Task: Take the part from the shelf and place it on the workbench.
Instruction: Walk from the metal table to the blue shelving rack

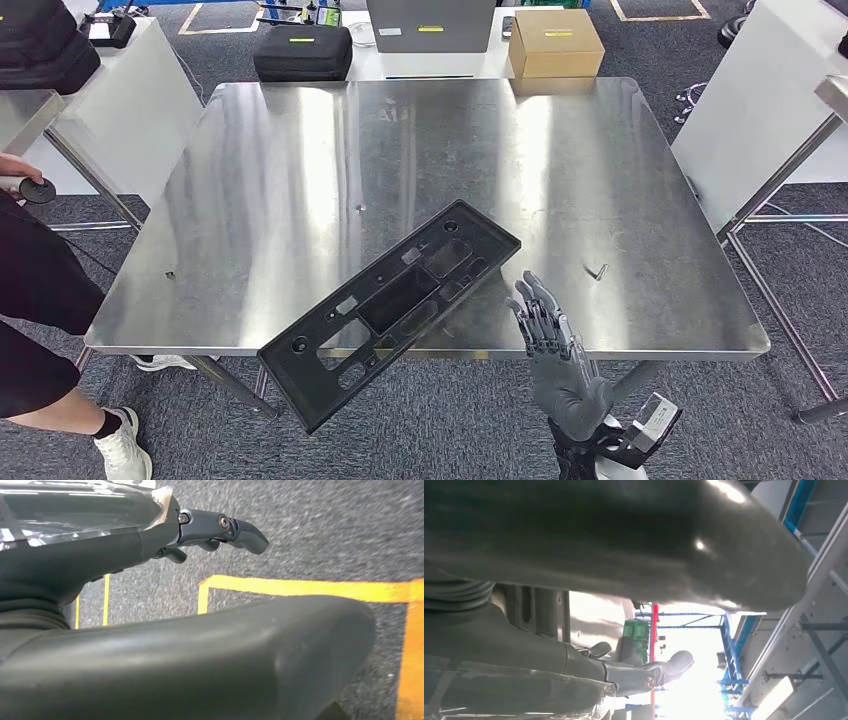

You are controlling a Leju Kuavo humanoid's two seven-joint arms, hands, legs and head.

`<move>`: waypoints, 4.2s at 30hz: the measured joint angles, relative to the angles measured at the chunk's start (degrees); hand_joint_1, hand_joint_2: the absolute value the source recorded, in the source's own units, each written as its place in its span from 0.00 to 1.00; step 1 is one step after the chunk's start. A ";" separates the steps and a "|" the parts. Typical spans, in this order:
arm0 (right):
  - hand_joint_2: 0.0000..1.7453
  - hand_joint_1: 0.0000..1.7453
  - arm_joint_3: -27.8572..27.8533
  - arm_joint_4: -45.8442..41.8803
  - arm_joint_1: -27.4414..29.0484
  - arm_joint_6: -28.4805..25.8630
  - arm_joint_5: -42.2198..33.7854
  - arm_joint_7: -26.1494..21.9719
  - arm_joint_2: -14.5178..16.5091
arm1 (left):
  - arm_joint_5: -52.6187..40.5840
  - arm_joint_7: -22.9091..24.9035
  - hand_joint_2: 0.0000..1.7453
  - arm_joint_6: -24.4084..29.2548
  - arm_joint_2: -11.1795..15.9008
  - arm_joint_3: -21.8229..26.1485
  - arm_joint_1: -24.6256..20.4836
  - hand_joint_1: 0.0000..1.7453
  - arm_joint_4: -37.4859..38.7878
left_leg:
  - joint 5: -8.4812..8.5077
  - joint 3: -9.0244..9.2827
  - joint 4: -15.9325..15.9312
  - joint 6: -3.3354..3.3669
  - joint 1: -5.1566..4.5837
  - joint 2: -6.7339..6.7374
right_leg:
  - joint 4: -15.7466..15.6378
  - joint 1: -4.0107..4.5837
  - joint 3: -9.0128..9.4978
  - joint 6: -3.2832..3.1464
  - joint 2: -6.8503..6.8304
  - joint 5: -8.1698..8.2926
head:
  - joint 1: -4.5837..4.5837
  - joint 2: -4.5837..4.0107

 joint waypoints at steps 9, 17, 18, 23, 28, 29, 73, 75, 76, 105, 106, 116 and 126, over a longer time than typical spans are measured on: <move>0.00 0.00 -0.14 0.15 -0.19 0.16 -0.05 -0.02 -0.26 | 0.03 -0.01 0.00 0.18 -0.12 0.01 -0.26 0.00 -0.01 | 6.94 8.30 -13.30 1.48 -0.98 -0.23 | -0.28 0.63 -2.22 2.07 -0.11 3.55 | 0.13 0.00; 0.00 0.00 -0.27 0.14 -0.04 0.14 -0.10 0.25 -0.57 | 0.09 0.03 0.00 -0.01 -0.21 0.01 -0.37 0.00 -0.02 | 12.21 2.89 -13.90 3.45 -1.20 0.70 | 15.17 0.48 -5.55 2.28 -0.11 -6.48 | 0.40 0.00; 0.00 0.00 -0.27 0.14 -0.01 0.12 -0.10 0.34 -0.57 | 0.15 0.02 0.00 -0.02 -0.21 0.02 -0.37 0.00 -0.02 | 12.74 2.28 -13.83 3.37 -1.23 0.74 | 13.86 0.48 -3.67 2.79 -0.11 -5.64 | 0.40 0.00; 0.00 0.00 -0.26 -0.15 0.00 0.10 -0.11 0.51 -0.57 | 0.24 -0.18 0.00 -0.12 -0.35 0.03 -0.41 0.00 -0.02 | 14.98 0.45 -13.52 2.15 -1.45 0.79 | -2.56 1.32 7.84 2.16 -0.10 -4.64 | 0.32 0.00; 0.00 0.00 -0.31 -0.22 0.29 0.09 -0.13 0.51 -0.42 | 0.22 -0.58 0.00 -0.28 -0.42 0.07 -0.25 0.00 -0.02 | 10.60 -1.57 -9.05 0.59 -0.99 0.24 | -3.11 0.34 6.01 -0.33 -0.43 -2.54 | 0.09 0.00; 0.00 0.00 -0.32 -0.25 0.32 0.09 -0.13 0.51 -0.36 | 0.17 -0.60 0.00 -0.29 -0.42 0.07 -0.25 0.00 -0.02 | 7.71 -2.62 -5.69 0.32 -0.90 0.09 | -3.10 0.40 5.43 -0.63 -0.50 -1.99 | -0.04 0.00; 0.00 0.00 1.26 6.52 -0.65 -6.64 8.03 1.51 0.09 | 0.50 -0.99 0.00 -0.37 0.42 1.19 0.13 0.00 0.03 | 9.86 4.21 -11.97 -0.62 -0.23 -0.53 | -0.62 0.19 0.40 2.70 -1.05 0.87 | -0.93 0.00; 0.00 0.00 1.29 6.77 -0.70 -6.74 8.10 1.51 0.09 | 0.50 -0.99 0.00 -0.34 0.42 1.21 0.13 0.00 0.03 | 9.94 4.18 -12.01 -0.48 -0.24 -0.53 | -0.65 0.22 0.39 2.80 -1.03 0.94 | -0.92 0.00; 0.00 0.00 1.30 6.84 -0.72 -6.77 8.12 1.51 0.09 | 0.50 -0.99 0.00 -0.34 0.42 1.22 0.13 0.00 0.03 | 9.97 4.17 -12.04 -0.43 -0.24 -0.53 | -0.65 0.25 0.39 2.83 -1.03 0.95 | -0.92 0.00; 0.00 0.00 5.96 75.08 -14.48 -22.30 22.04 33.42 0.90 | -0.75 1.27 0.00 1.99 0.10 2.66 0.02 0.00 0.45 | 10.01 3.88 -12.95 2.69 -0.51 -0.01 | 2.77 0.71 -3.44 2.08 -0.73 -0.96 | -0.68 0.00; 0.00 0.00 5.87 75.48 -13.87 -22.69 22.11 34.83 0.73 | -0.90 1.37 0.00 2.01 0.13 2.59 -0.02 0.00 0.45 | 10.75 3.05 -12.96 3.00 -0.52 0.01 | 5.65 0.60 -4.21 1.78 -0.59 -3.84 | -0.56 0.00; 0.25 0.00 4.92 77.73 -9.18 -28.92 23.36 43.85 -0.78 | -3.74 2.56 0.00 2.27 0.12 1.03 -0.16 0.00 0.44 | 17.50 -3.28 -13.02 1.14 -0.86 0.66 | -3.56 1.49 11.86 1.81 -0.35 -8.15 | -0.46 0.00; 1.00 0.00 4.83 78.62 -6.88 -29.89 24.87 45.83 -0.54 | -3.85 3.49 0.00 2.86 0.22 0.57 -0.16 0.00 0.45 | 8.43 -5.09 1.03 -1.15 -0.12 0.27 | -3.77 1.03 8.25 -1.29 -3.06 -4.66 | -0.91 0.00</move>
